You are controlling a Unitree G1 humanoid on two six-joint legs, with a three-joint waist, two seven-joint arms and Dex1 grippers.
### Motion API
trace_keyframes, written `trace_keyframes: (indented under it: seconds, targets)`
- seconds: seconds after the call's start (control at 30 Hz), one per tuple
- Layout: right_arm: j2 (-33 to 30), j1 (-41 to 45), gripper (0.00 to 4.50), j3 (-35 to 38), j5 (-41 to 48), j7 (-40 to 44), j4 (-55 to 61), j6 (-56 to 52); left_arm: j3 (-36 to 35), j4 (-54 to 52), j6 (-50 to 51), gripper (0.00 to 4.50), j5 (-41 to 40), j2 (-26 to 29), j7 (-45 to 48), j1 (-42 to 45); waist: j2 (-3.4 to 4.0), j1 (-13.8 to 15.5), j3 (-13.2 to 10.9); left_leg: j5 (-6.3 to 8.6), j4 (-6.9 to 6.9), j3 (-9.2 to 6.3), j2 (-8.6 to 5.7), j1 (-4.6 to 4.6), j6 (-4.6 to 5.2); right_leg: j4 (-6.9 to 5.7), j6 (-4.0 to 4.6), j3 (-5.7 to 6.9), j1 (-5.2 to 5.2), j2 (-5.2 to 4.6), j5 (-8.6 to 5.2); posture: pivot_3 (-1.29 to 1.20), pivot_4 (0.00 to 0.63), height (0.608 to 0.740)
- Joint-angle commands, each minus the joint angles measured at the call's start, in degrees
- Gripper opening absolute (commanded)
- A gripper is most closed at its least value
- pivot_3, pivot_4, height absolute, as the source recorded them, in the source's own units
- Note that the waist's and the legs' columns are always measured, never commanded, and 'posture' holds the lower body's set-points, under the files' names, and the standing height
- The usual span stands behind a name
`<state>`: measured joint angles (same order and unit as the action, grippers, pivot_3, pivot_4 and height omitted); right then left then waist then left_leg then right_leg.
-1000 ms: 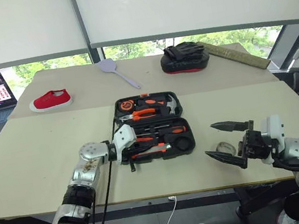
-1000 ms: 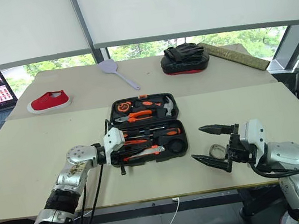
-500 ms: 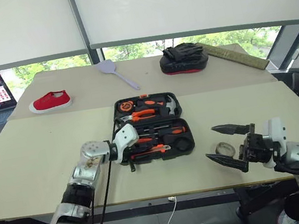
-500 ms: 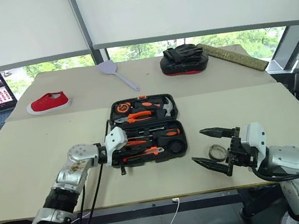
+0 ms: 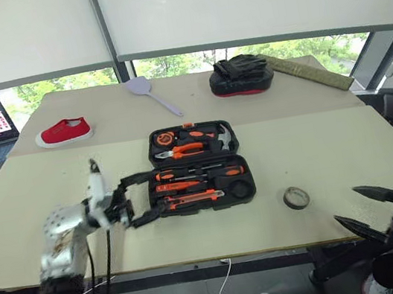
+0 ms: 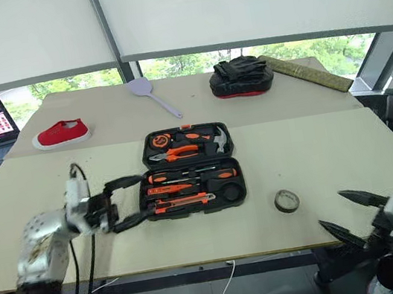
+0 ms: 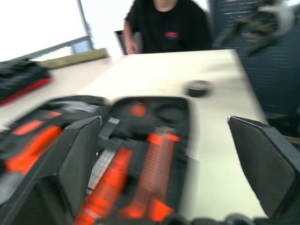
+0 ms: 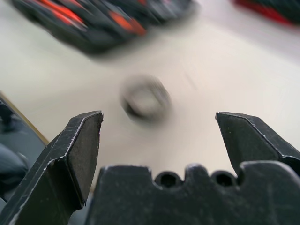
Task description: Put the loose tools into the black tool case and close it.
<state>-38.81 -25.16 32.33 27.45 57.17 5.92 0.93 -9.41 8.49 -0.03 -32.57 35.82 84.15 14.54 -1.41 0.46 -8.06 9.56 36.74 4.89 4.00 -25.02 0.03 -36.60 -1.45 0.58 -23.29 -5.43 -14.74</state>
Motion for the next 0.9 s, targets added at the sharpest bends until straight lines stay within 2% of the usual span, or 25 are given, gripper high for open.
trace_keyframes:
  seconds: [0.03,0.17,0.3,0.47,0.53,0.63,0.9]
  targets:
    - [-3.01,0.30,4.50,0.41,0.40,-0.01,4.04,-3.25,-2.83,-6.93,5.07,4.47,-6.39,2.34,1.54,-2.20,0.02,0.00,-0.02,0.06,0.00,-0.01,0.02,0.00,-0.10,0.00,0.00,0.00,-0.01,0.00,0.00,0.00,0.150,0.740]
    - [-9.42,6.68,4.50,-5.83,1.96,-0.58,9.66,-15.05,-1.57,-6.75,3.00,4.47,-4.47,1.93,2.40,-3.77,0.19,-0.25,-0.09,0.10,0.00,0.00,-0.04,0.29,-0.17,-0.01,-0.03,-0.10,0.06,-0.18,0.00,0.00,0.150,0.740]
    - [-16.26,14.71,4.50,-16.13,-2.38,0.72,10.46,-22.83,0.78,-8.12,2.77,4.47,-3.21,1.26,2.19,-4.19,0.10,-0.20,-0.16,0.10,0.00,0.01,-0.04,0.44,-0.18,0.01,-0.04,-0.02,0.00,-0.16,0.00,0.00,0.150,0.740]
    - [-18.63,26.38,4.50,-29.50,-8.64,1.04,7.87,-28.61,2.55,-8.37,2.02,4.47,-1.70,0.38,1.66,-3.36,0.07,0.34,-0.17,0.07,-0.07,0.00,-0.05,-0.05,0.08,0.41,-0.03,0.06,0.00,-0.05,0.03,0.00,0.150,0.740]
    - [-17.91,30.52,3.98,-34.19,-12.54,0.64,5.06,-27.74,2.96,-8.75,2.05,4.50,-1.41,0.05,1.12,-3.14,0.06,0.40,-0.18,0.01,-0.07,0.02,-0.07,-0.26,0.38,0.52,0.25,0.03,-0.06,-0.02,0.22,0.00,0.150,0.740]
    - [-16.17,35.49,3.24,-37.79,-15.41,-0.51,2.29,-28.22,3.26,-9.23,1.81,4.50,-1.10,-0.08,0.61,-3.11,0.04,0.28,-0.19,0.23,-0.01,0.06,-0.10,-0.32,0.43,0.55,-0.12,-0.03,-0.07,-0.01,0.31,0.00,0.150,0.740]
    - [-17.26,39.94,0.48,-37.95,-14.98,3.40,3.55,-28.61,3.22,-10.33,1.58,4.50,-1.00,-0.23,-1.13,-3.33,0.01,0.22,-0.21,0.29,0.02,0.06,-0.05,-0.29,0.43,0.52,-0.18,-0.01,-0.06,0.05,0.30,0.00,0.150,0.740]
